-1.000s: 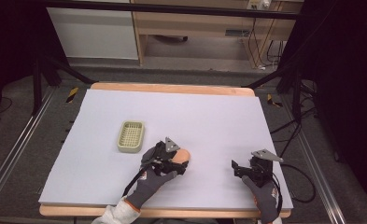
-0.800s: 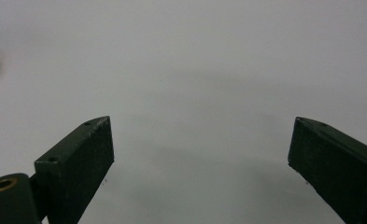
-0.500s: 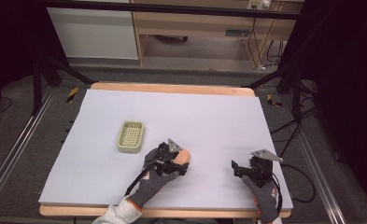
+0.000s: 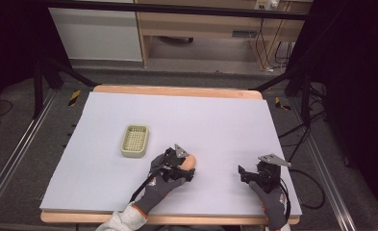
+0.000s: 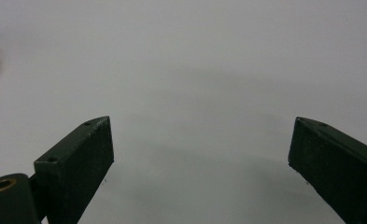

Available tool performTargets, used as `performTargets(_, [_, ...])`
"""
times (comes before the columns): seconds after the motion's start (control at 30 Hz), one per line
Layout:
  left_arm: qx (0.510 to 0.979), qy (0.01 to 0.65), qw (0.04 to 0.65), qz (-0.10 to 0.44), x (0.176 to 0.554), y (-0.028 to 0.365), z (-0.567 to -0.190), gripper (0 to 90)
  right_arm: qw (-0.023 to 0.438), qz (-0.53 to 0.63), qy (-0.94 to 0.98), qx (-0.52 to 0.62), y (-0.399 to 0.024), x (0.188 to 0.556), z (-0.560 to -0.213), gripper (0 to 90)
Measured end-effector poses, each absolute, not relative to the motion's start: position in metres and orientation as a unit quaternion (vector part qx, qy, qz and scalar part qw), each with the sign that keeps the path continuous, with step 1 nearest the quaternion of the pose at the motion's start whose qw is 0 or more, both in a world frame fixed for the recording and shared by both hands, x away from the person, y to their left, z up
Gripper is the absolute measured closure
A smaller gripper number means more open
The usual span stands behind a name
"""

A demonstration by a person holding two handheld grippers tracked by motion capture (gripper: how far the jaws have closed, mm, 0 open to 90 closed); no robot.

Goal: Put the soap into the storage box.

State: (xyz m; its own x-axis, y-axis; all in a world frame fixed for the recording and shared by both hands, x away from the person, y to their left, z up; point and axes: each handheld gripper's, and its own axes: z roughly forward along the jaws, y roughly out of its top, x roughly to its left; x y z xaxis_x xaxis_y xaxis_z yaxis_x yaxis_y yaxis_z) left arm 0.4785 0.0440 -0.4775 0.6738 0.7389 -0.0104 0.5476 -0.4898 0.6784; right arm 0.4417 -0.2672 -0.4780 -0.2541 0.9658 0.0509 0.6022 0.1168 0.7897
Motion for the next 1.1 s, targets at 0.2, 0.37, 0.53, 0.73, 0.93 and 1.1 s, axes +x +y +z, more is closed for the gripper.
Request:
performTargets(0.2, [0.853,0.375,0.329,0.155,0.4766,0.0416,-0.4786,24.8,0.253,0.361,0.705,0.556,-0.267,0.442,-0.4783,7.0])
performTargets(0.37, [0.852,0.375,0.33,0.154,0.4765,0.0423,-0.4785,25.6,0.253,0.361,0.704,0.557,-0.2668,0.442,-0.4783,7.0])
performTargets(0.53, [0.852,0.376,0.332,0.148,0.4777,0.0453,-0.4772,30.7,0.252,0.36,0.705,0.556,-0.2666,0.442,-0.4785,7.0])
performTargets(0.73, [0.854,0.373,0.333,0.144,0.477,0.0465,-0.4764,31.2,0.252,0.359,0.706,0.556,-0.2667,0.4421,-0.4784,7.0])
performTargets(0.93, [0.855,0.369,0.337,0.135,0.4767,0.0484,-0.4747,31.2,0.252,0.36,0.706,0.556,-0.2664,0.4421,-0.4784,7.0])
performTargets(1.1, [0.856,0.364,0.342,0.133,0.475,0.0501,-0.4699,31.2,0.253,0.36,0.705,0.556,-0.2665,0.4419,-0.4783,7.0])
